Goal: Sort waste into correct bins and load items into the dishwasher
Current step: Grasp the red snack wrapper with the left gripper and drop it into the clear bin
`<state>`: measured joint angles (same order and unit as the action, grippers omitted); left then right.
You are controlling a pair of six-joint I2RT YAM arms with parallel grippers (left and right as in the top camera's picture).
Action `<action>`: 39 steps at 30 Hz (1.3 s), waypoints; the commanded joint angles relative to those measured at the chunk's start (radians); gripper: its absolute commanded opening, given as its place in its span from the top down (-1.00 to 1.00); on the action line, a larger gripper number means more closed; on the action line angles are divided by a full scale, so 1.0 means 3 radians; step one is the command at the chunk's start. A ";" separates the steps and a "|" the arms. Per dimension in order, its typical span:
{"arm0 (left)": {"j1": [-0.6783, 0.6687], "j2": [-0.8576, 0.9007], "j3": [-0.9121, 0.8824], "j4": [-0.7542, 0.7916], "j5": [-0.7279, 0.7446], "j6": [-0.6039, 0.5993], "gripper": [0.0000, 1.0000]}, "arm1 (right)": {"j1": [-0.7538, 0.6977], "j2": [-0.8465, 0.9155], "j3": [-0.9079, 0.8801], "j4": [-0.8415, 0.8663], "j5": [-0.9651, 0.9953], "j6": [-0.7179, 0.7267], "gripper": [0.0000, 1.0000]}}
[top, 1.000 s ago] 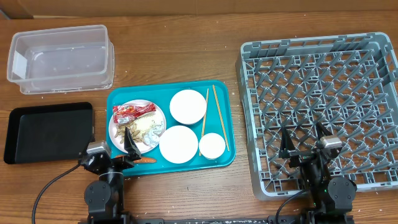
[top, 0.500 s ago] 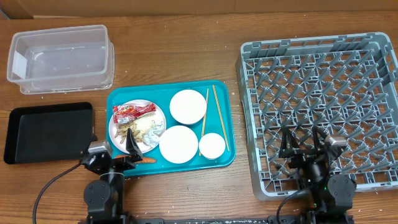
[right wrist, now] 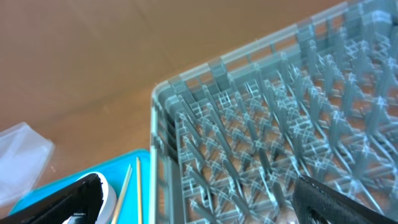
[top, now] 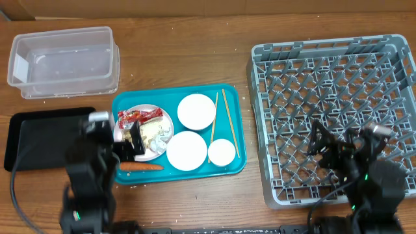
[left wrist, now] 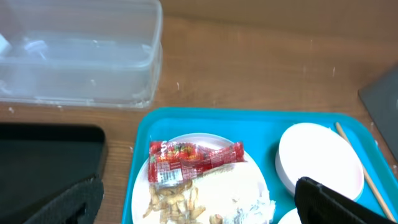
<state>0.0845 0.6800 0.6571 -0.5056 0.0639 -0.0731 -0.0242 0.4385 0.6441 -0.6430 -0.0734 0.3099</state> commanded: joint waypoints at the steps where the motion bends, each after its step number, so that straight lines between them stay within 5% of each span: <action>1: -0.0022 0.0724 0.0727 -0.0448 0.0150 0.0312 -1.00 | 0.0014 0.0518 0.0467 -0.0383 0.0070 -0.0018 -1.00; 9: -0.0022 0.2204 0.2296 -0.1967 0.0140 0.0350 -0.99 | 0.0014 0.1244 0.0886 -0.0645 -0.0032 -0.0094 -1.00; 16: -0.0022 0.2719 0.2345 -0.1748 0.0271 0.0120 -1.00 | 0.0014 0.1405 0.0886 -0.0675 -0.0027 -0.0095 -1.00; 22: -0.0196 0.3122 0.2345 -0.1539 0.0342 0.0608 -1.00 | 0.0014 0.1493 0.0886 -0.0669 -0.0019 -0.0095 -1.00; 33: -0.0862 0.4051 0.2345 -0.1288 -0.0992 0.1106 -1.00 | 0.0014 0.1732 0.0886 -0.0673 -0.0019 -0.0095 -1.00; 36: -0.0903 0.4152 0.2345 -0.1259 -0.1132 0.1104 -0.89 | 0.0014 0.1781 0.0886 -0.0675 -0.0019 -0.0095 -1.00; 39: -0.0899 0.4172 0.2345 -0.1250 -0.1136 0.1038 -0.36 | 0.0014 0.1794 0.0886 -0.0675 -0.0019 -0.0095 -1.00</action>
<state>-0.1837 1.9270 1.3422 -0.8852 -0.2157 0.2367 -0.0246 0.9794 0.8791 -0.8494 -0.0750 0.2874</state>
